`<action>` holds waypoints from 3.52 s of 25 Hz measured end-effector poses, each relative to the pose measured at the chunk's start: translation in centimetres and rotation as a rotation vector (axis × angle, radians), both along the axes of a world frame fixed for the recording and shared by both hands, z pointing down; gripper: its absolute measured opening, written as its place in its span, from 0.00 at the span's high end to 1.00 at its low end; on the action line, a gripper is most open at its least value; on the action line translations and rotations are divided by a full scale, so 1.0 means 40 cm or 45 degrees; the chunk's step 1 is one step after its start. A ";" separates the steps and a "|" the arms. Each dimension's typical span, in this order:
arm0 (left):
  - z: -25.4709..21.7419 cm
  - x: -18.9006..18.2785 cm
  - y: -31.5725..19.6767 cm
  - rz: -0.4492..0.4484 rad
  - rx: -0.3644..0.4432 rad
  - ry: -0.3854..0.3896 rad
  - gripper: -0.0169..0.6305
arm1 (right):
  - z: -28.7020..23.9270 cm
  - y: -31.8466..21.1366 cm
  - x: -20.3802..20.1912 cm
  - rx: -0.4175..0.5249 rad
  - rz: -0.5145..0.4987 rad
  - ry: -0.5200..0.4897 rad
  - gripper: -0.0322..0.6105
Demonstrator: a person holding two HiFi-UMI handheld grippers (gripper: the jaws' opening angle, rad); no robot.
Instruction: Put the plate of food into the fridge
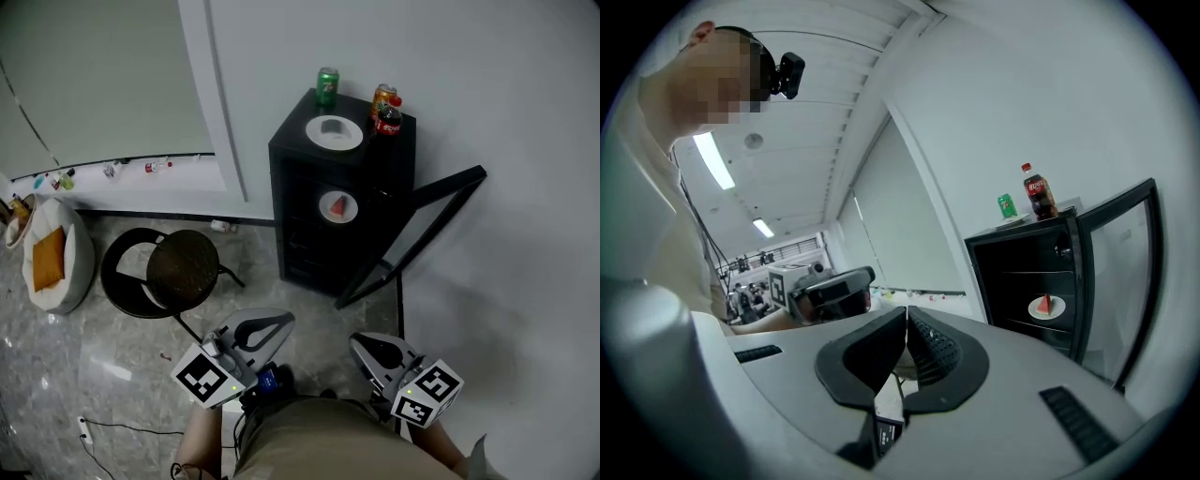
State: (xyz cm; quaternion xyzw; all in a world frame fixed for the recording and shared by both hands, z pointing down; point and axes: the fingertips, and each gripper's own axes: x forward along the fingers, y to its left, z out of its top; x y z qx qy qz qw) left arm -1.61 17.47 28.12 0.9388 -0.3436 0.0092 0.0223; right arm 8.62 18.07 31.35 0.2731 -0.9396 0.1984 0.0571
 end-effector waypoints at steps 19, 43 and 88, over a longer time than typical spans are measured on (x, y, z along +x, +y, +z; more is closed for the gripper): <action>0.034 -0.257 -0.064 0.032 0.004 0.097 0.96 | 0.009 -0.065 -0.239 -0.010 0.052 0.106 0.92; 0.032 -0.195 -0.259 -0.010 -0.033 -0.024 0.96 | 0.035 -0.271 -0.175 -0.090 0.061 0.003 0.92; 0.022 0.062 -0.827 -0.057 0.164 -0.769 0.47 | 0.083 -0.550 0.075 -0.164 -0.226 -0.079 0.92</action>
